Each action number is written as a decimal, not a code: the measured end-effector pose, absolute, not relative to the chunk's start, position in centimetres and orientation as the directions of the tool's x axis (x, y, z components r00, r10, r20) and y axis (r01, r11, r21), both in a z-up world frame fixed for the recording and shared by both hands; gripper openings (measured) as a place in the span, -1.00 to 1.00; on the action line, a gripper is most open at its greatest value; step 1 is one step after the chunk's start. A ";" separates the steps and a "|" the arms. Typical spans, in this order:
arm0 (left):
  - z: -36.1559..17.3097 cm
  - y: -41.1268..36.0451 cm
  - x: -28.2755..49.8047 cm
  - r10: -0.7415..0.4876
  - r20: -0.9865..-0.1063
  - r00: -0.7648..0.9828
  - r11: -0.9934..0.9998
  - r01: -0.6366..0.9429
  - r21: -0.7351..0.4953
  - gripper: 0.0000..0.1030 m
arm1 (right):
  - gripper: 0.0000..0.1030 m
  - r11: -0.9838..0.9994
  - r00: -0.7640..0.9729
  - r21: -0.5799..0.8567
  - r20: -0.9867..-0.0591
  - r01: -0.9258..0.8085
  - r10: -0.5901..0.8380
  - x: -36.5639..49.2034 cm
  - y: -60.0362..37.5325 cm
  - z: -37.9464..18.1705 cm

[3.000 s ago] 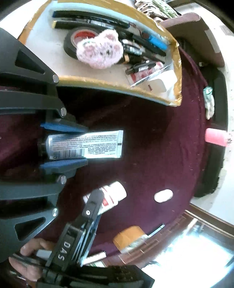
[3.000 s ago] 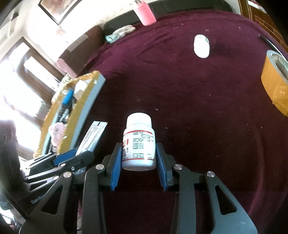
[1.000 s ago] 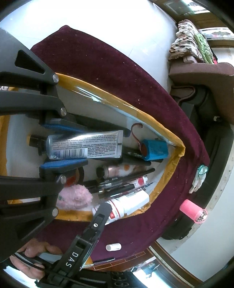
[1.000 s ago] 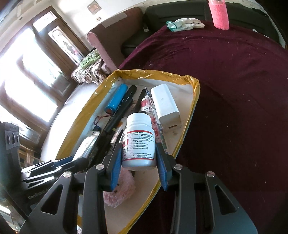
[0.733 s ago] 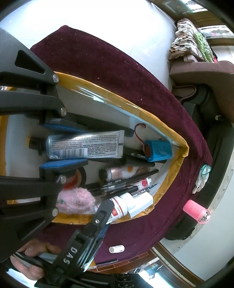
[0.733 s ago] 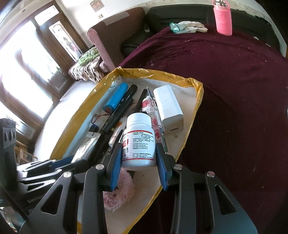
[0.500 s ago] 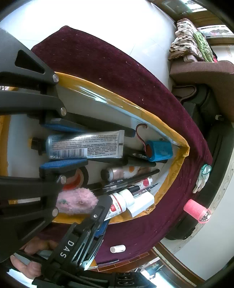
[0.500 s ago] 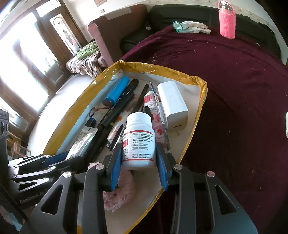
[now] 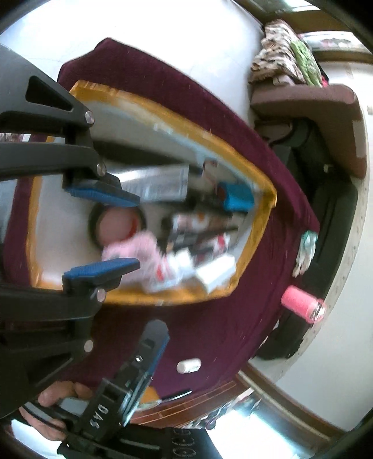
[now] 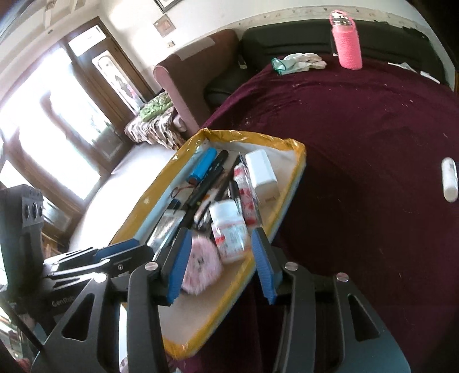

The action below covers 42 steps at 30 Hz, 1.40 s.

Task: Organize objects
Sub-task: 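Release tube into tray with left tool while right tool releases pill bottle there, then grasp a white pill bottle with left tool while right tool grasps purple-capped marker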

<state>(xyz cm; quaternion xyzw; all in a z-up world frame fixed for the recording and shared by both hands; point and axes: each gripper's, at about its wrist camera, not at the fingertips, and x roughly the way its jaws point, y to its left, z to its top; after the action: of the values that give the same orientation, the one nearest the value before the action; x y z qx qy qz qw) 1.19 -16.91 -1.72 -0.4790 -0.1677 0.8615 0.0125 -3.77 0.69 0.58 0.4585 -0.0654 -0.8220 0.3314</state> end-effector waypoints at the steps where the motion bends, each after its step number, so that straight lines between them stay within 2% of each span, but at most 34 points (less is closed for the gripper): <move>1: -1.5 -16.0 1.3 0.197 -0.818 -0.540 -0.944 0.119 -0.306 -0.37 | -0.19 -0.774 -0.366 0.414 -0.707 0.479 -0.605 -3.3 1.6 0.5; 11: 0.0 -6.1 1.1 0.296 -0.811 -0.505 -0.950 -0.069 -0.304 -0.32 | -0.19 -0.845 -0.441 0.431 -0.721 0.317 -0.534 -2.1 12.1 -1.7; 14: 0.3 -4.2 0.7 0.300 -0.811 -0.503 -0.951 -0.095 -0.293 -0.13 | -0.19 -0.860 -0.476 0.432 -0.716 0.271 -0.510 -2.2 14.8 -1.5; 28: -0.6 2.4 -3.7 0.283 -0.849 -0.446 -0.959 -0.146 -0.243 -0.13 | -0.17 -0.895 -0.562 0.410 -0.705 0.176 -0.433 -7.2 22.4 -0.5; 33: -0.8 4.3 -7.3 0.271 -0.851 -0.451 -0.962 -0.140 -0.233 -0.13 | -0.17 -0.897 -0.574 0.386 -0.693 0.215 -0.436 -11.0 23.7 0.3; 42: -2.7 10.6 -15.3 0.280 -0.865 -0.416 -0.956 -0.201 -0.213 -0.14 | -0.18 -0.905 -0.601 0.399 -0.691 0.146 -0.402 -15.3 28.7 1.1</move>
<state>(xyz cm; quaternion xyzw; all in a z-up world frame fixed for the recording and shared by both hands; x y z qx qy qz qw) -15.34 10.57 -2.75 -0.5212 -0.0383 0.8405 0.1431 -15.31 28.68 1.09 0.4187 -0.1528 -0.8816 0.1553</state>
